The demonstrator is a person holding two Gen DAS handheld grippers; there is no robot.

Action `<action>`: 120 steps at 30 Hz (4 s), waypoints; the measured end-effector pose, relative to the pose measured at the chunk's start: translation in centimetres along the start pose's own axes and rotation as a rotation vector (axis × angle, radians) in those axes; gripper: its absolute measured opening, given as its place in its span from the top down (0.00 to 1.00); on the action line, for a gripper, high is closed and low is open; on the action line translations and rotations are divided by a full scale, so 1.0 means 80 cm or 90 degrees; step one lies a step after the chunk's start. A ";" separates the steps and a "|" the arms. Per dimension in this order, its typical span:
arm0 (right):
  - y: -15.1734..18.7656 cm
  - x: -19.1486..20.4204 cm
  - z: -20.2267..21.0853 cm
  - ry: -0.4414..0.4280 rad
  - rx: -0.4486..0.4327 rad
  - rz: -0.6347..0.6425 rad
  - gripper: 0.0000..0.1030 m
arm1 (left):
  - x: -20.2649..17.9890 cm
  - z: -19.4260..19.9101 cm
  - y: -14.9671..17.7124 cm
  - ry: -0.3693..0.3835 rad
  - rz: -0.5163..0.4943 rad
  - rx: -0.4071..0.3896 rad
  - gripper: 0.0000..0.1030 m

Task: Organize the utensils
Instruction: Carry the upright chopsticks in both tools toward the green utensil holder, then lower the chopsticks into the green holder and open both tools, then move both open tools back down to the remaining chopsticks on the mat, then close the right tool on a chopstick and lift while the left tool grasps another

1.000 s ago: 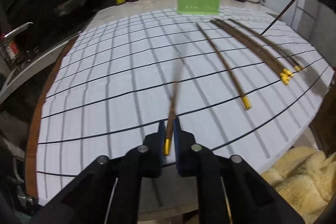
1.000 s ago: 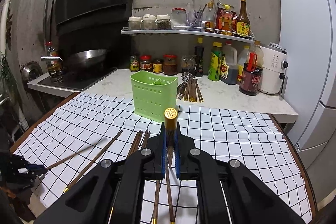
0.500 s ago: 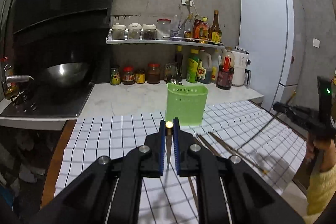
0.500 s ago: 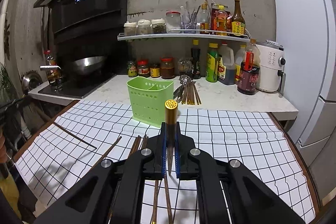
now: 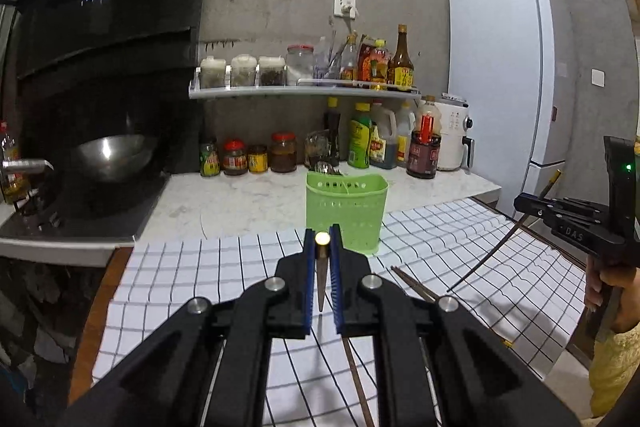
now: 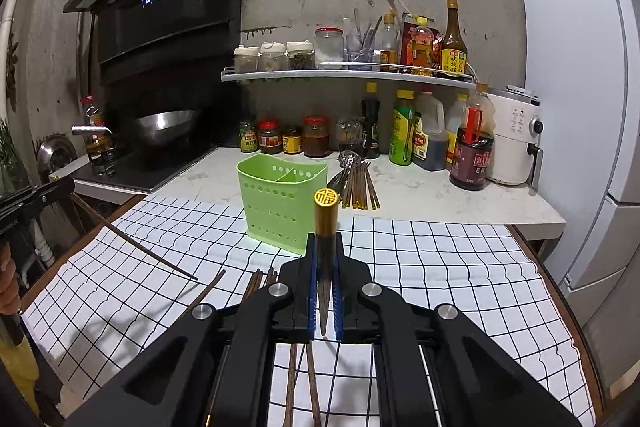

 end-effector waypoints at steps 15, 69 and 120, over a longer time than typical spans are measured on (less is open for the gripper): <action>-0.167 0.016 -0.055 -0.012 -0.185 0.015 0.94 | 0.004 -0.065 -0.146 0.001 0.005 -0.152 0.94; 0.194 -0.010 0.018 -0.033 0.247 -0.050 0.58 | -0.048 -0.012 0.214 0.062 0.029 0.358 0.51; 0.066 -0.027 0.067 -0.014 0.025 -0.099 0.93 | -0.009 0.003 0.064 -0.035 0.044 0.073 0.93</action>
Point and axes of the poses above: each gripper's, at about its wrist camera, not at the fingertips, and z roughly against the way its jaws point, x to its left, y to its underside, the point moved 6 cm from there along -z, roughly the way its jaws point, and after that the axes turned 11 degrees about -x, right-handed, at the moved point
